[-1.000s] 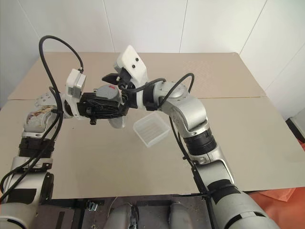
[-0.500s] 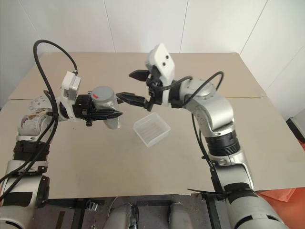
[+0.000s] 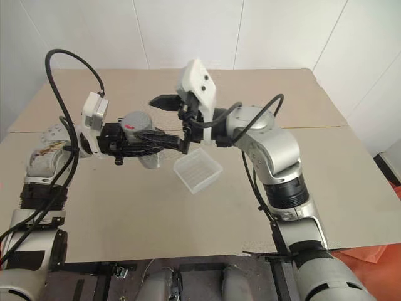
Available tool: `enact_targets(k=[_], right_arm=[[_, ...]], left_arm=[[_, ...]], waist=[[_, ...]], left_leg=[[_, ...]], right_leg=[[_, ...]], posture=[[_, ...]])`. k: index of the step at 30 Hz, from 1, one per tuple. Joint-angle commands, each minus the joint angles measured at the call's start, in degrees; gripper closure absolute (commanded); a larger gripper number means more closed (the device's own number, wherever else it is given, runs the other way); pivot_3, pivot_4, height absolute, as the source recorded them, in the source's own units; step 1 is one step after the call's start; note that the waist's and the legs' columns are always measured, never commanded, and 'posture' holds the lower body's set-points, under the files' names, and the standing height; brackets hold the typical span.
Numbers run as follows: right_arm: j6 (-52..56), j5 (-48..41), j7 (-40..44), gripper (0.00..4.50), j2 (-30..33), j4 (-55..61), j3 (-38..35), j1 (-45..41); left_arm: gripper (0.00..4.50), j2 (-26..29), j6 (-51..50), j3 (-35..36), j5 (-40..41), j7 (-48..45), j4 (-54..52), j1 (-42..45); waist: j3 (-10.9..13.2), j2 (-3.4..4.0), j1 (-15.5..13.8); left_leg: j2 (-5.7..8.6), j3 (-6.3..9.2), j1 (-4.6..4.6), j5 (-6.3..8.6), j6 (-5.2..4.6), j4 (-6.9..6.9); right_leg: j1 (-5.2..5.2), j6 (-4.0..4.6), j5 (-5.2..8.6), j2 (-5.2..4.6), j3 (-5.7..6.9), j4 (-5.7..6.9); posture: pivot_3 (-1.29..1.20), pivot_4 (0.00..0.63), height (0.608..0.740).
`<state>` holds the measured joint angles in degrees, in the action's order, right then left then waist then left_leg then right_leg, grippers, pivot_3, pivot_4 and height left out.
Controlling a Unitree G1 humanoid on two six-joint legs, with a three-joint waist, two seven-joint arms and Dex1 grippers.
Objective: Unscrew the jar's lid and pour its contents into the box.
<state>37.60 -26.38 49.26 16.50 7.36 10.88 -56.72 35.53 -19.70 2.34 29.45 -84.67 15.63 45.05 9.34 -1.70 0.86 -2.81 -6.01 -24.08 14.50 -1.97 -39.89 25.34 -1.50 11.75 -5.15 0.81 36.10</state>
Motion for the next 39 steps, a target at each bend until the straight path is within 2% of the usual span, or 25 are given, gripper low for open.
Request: enact_targets(k=[1,5,8,11,12,18,23,26,29,33,36,38,39], right_arm=[[0.68,1.24,-1.78,0.04,-1.08,-0.81,0.74,-2.27],[1.53,2.06,-2.56,0.04,-2.19,-2.79,1.49,-3.55],[2.42,1.98,-2.7,0.64,-2.68,-3.46,1.11,-4.25],[3.83,0.38,-3.06,1.64,-3.51,-4.33,-0.72,-5.12],[4.38,-0.29,-3.06,1.78,-3.65,-4.51,-1.37,-5.44],[7.9,-5.83,-2.66,1.78,-2.58,-4.78,-7.45,-7.55],[6.89,-2.98,-5.88,1.78,2.47,-4.19,-10.57,-5.95],[5.05,-0.88,-8.04,1.78,8.13,-0.94,-13.7,2.29],[-0.53,6.27,-10.71,1.78,13.4,1.73,-12.04,13.78],[-4.7,12.39,-17.21,1.78,12.67,-2.35,-11.02,24.91],[-7.37,16.84,-21.42,1.78,10.48,-9.24,-9.39,26.94],[-6.71,18.28,-22.0,1.06,9.93,-13.49,-8.47,26.41],[-5.76,19.23,-22.28,0.84,10.22,-14.32,-7.96,25.98]], left_arm=[[2.58,0.06,0.92,0.43,0.53,-0.41,-0.88,1.73],[2.58,0.11,0.88,0.46,0.44,-0.29,-1.19,1.46],[2.58,0.41,0.8,0.77,0.42,0.17,-1.85,0.95],[2.58,0.77,1.0,0.75,0.21,0.4,-2.16,0.53],[2.58,0.87,1.1,0.71,0.17,0.41,-2.23,0.38],[2.58,0.83,1.84,0.3,-0.35,0.54,-2.05,-0.29],[2.58,0.16,3.28,0.27,-1.29,1.8,-0.74,0.09],[2.58,0.69,4.61,1.42,-2.01,3.32,0.27,0.02],[2.58,1.51,5.15,2.72,-2.02,4.58,0.91,0.2],[2.58,1.68,4.67,4.33,-0.94,5.91,1.0,0.28],[2.58,0.87,4.85,4.24,-1.32,7.53,0.03,-0.26],[2.58,0.0,5.68,3.77,-2.3,9.42,-0.53,-0.57],[2.58,-0.36,6.59,3.18,-3.55,10.69,-0.72,-0.62]], waist=[[0.0,0.0,-0.01],[0.0,0.0,-0.07],[0.0,0.0,-0.1],[0.0,0.0,-0.04],[0.0,0.0,-0.03],[0.0,0.0,-0.1],[0.0,0.0,-0.21],[0.0,-0.01,-0.64],[0.0,-0.01,-0.89],[0.0,-0.01,-0.08],[0.0,-0.01,0.56],[0.0,-0.01,0.63],[0.0,-0.01,0.53]], left_leg=[[0.0,0.0,0.0,0.0,0.0,0.0],[0.0,0.0,0.0,0.0,0.0,0.0],[0.01,0.0,-0.02,0.0,0.0,-0.01],[0.0,0.0,-0.02,0.0,0.0,0.0],[0.0,0.01,-0.02,0.0,0.0,0.0],[0.0,0.0,-0.02,0.0,0.0,0.0],[0.01,0.01,-0.02,0.0,0.0,-0.01],[0.02,0.04,-0.03,0.01,-0.01,0.01],[0.07,0.05,-0.06,0.03,-0.05,0.01],[0.07,0.0,-0.09,0.02,-0.04,0.02],[0.07,-0.03,-0.01,-0.01,0.01,0.02],[0.08,-0.04,0.09,-0.01,0.01,0.01],[0.08,-0.04,0.11,-0.01,0.01,0.01]], right_leg=[[0.0,0.0,0.0,0.0,0.0,0.0],[0.0,0.0,0.0,0.0,0.01,0.0],[0.0,0.0,0.0,-0.01,0.01,-0.01],[0.01,0.0,0.0,0.0,0.01,-0.01],[0.01,0.0,0.0,0.0,0.01,0.0],[0.0,0.0,0.0,-0.01,0.01,0.0],[-0.02,0.0,0.0,-0.03,0.03,-0.02],[-0.06,0.0,0.0,-0.03,0.08,-0.08],[-0.09,-0.02,0.0,-0.08,0.09,-0.18],[0.03,-0.05,0.0,-0.06,-0.01,-0.12],[0.02,-0.04,0.0,-0.03,-0.08,-0.11],[-0.03,-0.04,0.0,-0.05,-0.12,-0.19],[-0.04,-0.04,0.0,-0.04,-0.12,-0.19]], posture=[[0.0,0.15,0.74],[0.0,0.15,0.74],[0.0,0.15,0.74],[0.0,0.15,0.74],[0.0,0.15,0.74],[0.0,0.15,0.74],[0.0,0.15,0.74],[0.0,0.15,0.74],[0.0,0.15,0.74],[0.0,0.15,0.74],[0.0,0.15,0.74],[0.0,0.15,0.74],[0.0,0.15,0.74]])
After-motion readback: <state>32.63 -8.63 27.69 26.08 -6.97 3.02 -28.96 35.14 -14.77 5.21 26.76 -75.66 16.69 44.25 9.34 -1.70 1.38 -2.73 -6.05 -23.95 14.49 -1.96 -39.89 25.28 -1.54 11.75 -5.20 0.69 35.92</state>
